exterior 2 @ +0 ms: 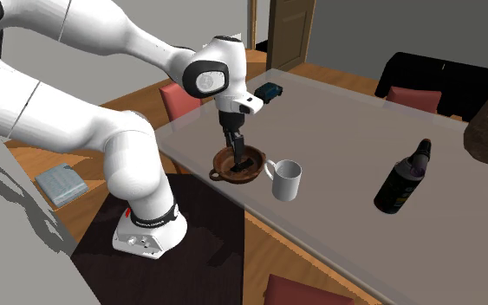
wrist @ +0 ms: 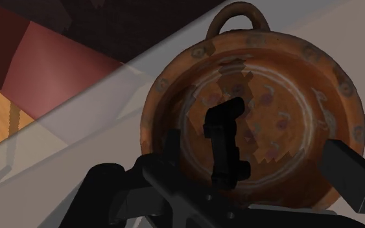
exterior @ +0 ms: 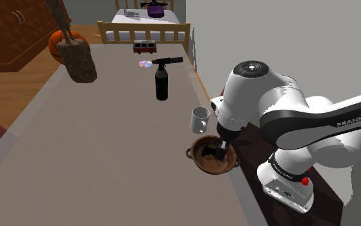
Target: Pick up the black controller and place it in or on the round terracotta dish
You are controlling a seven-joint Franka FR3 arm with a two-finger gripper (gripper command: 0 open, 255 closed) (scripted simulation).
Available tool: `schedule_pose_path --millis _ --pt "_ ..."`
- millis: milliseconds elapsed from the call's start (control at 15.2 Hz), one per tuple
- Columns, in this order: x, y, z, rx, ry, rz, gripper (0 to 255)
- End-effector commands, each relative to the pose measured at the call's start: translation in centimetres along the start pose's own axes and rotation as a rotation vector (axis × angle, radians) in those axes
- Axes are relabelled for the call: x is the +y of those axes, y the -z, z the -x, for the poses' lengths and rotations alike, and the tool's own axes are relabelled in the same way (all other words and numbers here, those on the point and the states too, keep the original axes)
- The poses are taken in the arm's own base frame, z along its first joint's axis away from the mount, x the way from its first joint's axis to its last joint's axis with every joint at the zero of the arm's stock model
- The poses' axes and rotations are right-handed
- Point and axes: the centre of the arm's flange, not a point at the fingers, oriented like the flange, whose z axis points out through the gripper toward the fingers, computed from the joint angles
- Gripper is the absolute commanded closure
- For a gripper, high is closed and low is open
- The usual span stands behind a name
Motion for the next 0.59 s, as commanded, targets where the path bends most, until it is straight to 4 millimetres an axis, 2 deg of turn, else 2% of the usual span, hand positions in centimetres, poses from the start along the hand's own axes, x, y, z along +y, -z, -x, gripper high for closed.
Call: schedule_pose_path --millis 0,66,528 --pt "0.1 2.4 0.1 -0.001 0.000 0.000 0" --pt "0.1 3.5 0.1 -0.001 0.000 0.000 0" --pt "0.1 3.5 0.1 -0.001 0.000 0.000 0"
